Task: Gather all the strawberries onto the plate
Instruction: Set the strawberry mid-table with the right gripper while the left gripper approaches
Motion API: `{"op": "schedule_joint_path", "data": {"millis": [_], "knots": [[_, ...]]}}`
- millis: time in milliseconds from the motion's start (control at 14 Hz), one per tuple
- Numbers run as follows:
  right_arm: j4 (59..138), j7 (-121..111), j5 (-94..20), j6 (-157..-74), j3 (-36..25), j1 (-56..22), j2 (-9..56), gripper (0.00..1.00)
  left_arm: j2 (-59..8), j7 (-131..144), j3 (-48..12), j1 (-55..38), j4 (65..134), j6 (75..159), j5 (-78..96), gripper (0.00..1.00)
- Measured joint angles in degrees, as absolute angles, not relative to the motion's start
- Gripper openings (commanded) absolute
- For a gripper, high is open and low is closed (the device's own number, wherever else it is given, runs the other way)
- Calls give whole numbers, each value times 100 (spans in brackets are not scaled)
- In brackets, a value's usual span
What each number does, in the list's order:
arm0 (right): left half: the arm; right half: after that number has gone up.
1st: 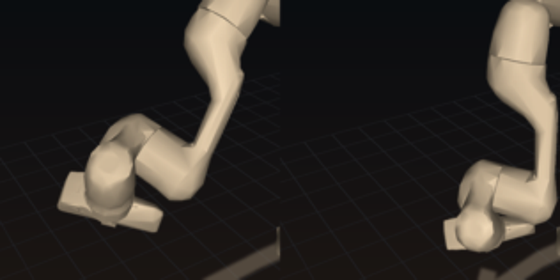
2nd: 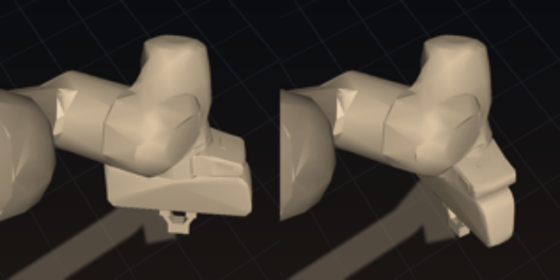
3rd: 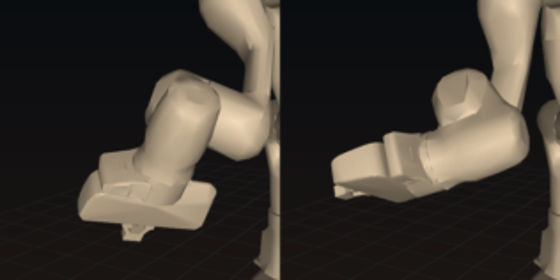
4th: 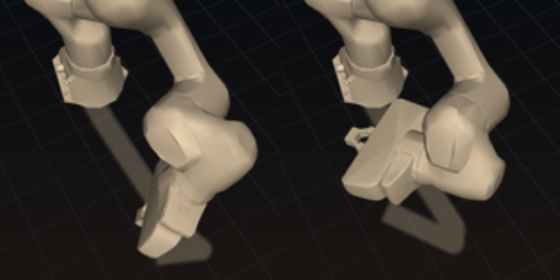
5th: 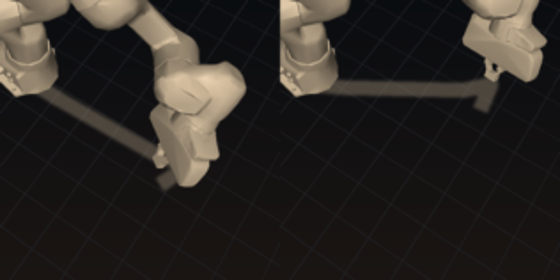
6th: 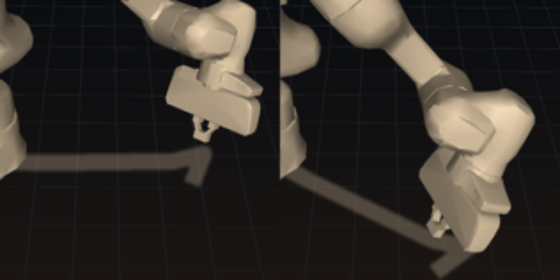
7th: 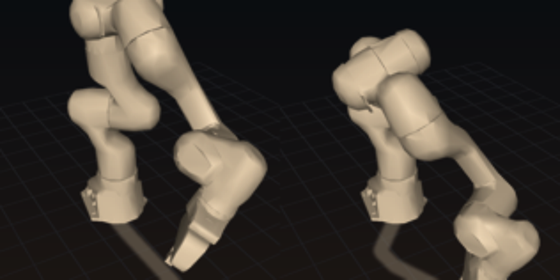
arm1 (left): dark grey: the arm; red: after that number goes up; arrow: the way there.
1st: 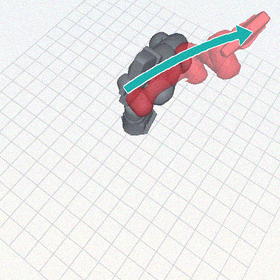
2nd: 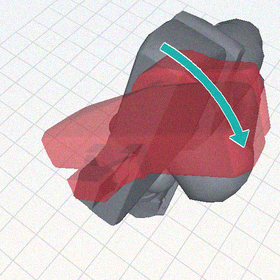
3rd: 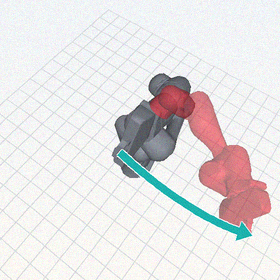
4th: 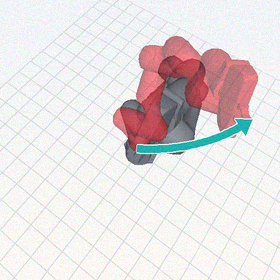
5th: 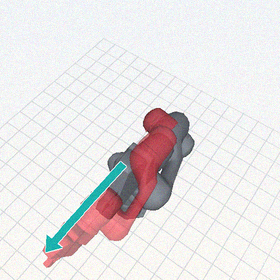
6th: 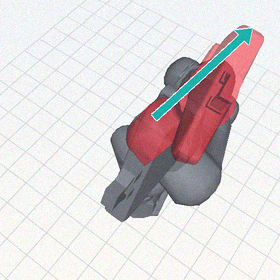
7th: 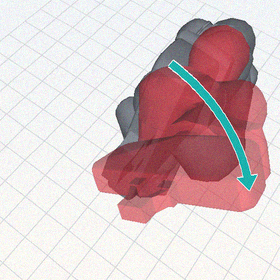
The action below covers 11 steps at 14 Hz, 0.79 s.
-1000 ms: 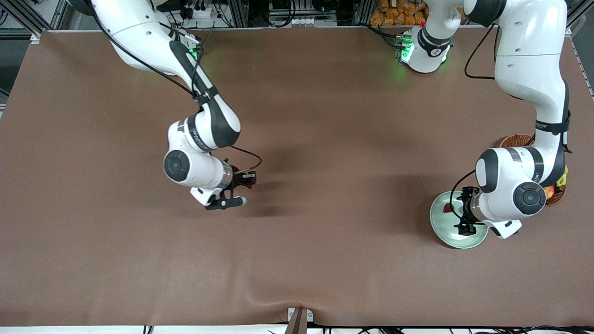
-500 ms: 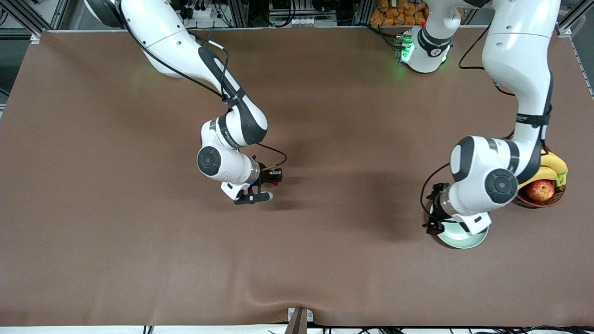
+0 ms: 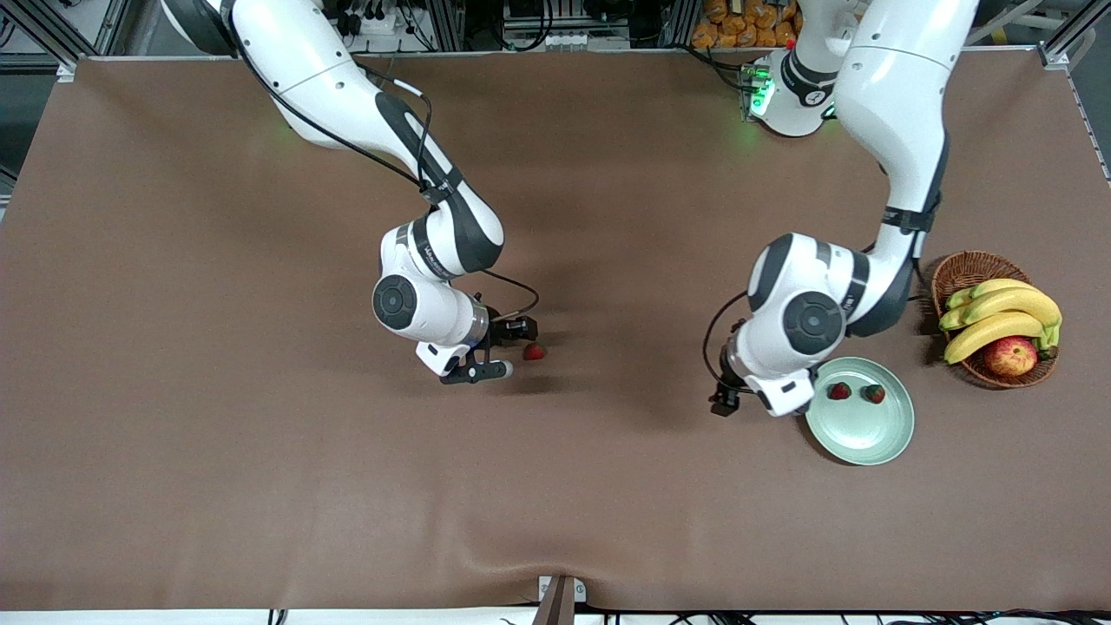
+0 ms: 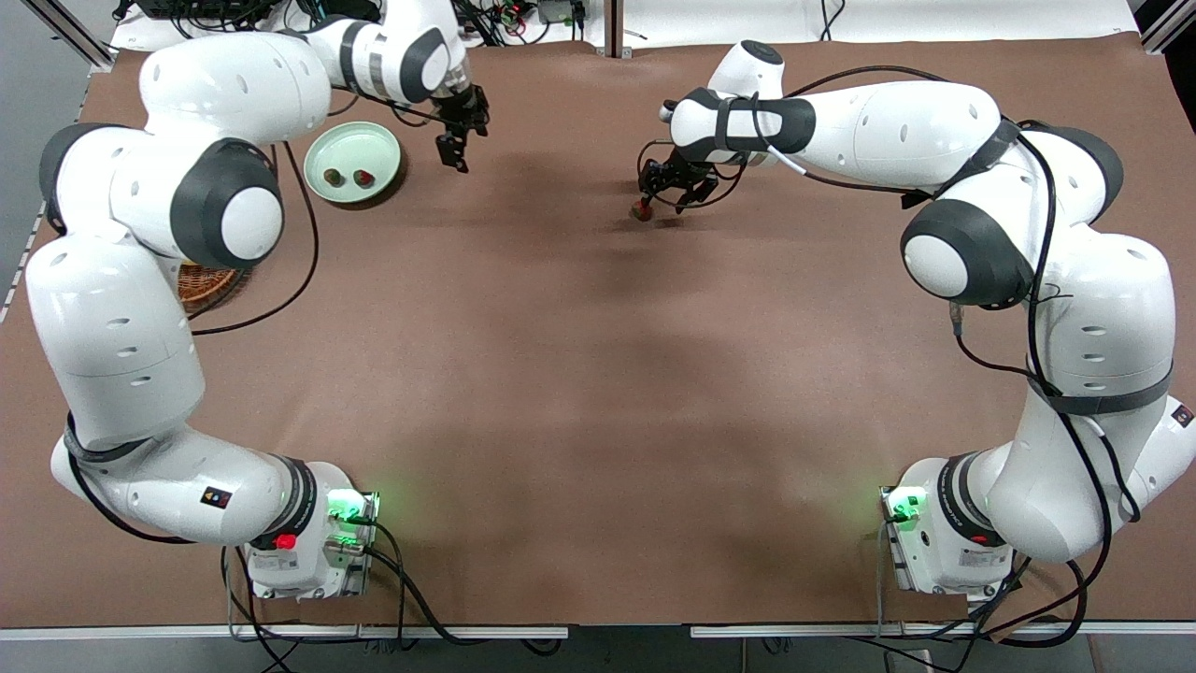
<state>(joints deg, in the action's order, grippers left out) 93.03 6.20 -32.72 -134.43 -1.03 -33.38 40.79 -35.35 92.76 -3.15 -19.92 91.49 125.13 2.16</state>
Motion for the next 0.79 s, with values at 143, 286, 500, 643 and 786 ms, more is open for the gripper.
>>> {"op": "schedule_joint_path", "data": {"millis": [143, 286, 500, 643, 786], "knots": [[9220, 618, -3272, -13432, -157, -3277, 4076, 100, -3583, 9427, -316, -2106, 9053, 12518, 216, 100], [9117, 617, -3268, -13231, -192, -3098, 4028, 100, -3681, 9572, -341, -2219, 8960, 12528, 226, 100], [9039, 591, -3166, -12539, -242, -2587, 3698, 100, -4046, 10480, -360, -2637, 8575, 12629, 254, 100], [9015, 574, -2703, -11890, -268, -2159, 3325, 100, -4389, 11116, -366, -2941, 8185, 12782, 254, 100], [8986, 574, -2169, -11236, -279, -1750, 2877, 100, -4657, 11731, -373, -3251, 7947, 13183, 255, 100]]}}
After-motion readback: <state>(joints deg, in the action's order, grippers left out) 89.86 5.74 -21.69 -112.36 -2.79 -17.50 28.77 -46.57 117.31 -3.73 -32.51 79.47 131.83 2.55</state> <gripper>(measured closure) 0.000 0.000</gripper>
